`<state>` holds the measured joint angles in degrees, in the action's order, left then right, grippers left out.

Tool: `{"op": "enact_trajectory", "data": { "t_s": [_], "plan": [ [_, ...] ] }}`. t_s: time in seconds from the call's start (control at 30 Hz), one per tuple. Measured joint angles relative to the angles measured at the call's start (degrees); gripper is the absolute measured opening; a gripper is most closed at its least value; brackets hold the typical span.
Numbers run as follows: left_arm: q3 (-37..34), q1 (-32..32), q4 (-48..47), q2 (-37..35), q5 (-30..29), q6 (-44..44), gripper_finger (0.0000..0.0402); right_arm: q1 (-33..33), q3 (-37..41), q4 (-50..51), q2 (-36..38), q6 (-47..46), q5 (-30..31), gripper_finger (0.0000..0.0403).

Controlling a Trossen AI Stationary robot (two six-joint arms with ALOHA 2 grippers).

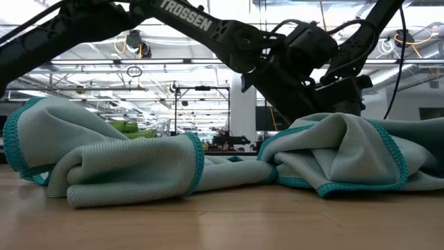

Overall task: Fold microfiber towels
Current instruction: Fold the top center blue microfiber cloth

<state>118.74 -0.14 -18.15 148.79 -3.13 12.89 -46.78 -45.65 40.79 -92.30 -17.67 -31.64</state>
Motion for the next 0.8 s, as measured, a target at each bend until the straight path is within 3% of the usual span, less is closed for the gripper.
{"op": "enact_trajectory", "data": {
  "t_s": [0.2,0.6,0.8],
  "plan": [
    [-0.13,-0.02,0.13,-0.50,0.06,-1.48,0.0005,-0.04,0.07,1.31,3.13,0.59,0.21,0.0121],
    [-0.57,-0.48,-1.35,-4.04,-5.83,-8.56,0.0002,-0.13,0.07,6.39,17.35,5.92,2.73,0.0265],
    [-0.48,-1.03,-2.78,-5.28,-5.60,-11.13,0.0001,0.13,0.07,6.73,26.58,18.94,3.14,0.0273]
  ]
}}
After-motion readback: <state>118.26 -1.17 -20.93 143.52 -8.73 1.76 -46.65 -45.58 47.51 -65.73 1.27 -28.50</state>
